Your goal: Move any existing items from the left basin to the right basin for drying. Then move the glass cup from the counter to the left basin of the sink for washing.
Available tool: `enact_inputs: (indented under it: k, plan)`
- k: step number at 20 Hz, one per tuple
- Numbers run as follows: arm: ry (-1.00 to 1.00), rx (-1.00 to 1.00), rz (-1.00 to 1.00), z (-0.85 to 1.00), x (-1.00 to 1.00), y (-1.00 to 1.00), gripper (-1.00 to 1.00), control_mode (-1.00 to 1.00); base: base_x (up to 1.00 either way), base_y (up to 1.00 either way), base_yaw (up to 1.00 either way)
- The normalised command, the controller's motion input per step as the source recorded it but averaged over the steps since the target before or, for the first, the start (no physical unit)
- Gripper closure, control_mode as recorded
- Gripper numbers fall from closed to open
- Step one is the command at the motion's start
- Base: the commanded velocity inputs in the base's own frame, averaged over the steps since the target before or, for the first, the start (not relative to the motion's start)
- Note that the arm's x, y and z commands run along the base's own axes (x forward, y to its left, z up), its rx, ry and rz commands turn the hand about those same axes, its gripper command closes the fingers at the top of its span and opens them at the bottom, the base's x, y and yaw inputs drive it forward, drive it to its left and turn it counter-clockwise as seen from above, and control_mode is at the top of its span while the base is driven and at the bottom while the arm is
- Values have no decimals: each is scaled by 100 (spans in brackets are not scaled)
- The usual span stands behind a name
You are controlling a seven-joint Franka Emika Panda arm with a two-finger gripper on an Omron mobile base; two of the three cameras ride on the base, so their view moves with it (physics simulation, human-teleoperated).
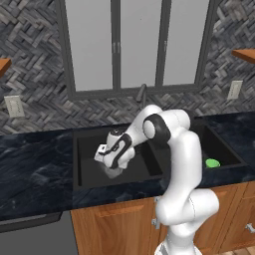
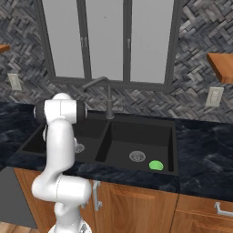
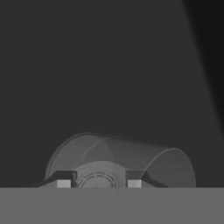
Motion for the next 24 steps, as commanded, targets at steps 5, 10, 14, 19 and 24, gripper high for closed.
enact_inputs:
  k: [5, 10, 14, 19, 24]
  plan:
    - [0, 0, 4, -11, 21, 0, 100, -100, 0, 0, 0]
    - [0, 0, 4, 0, -6, -1, -100, -100, 0, 0, 0]
    - [0, 0, 0, 3, -23, -15, -100, -100, 0, 0, 0]
    - [0, 0, 0, 12, -28, -33, -100, -100, 0, 0, 0]
    - [-1, 0, 0, 58, -26, -31, -100, -100, 0, 0, 0]
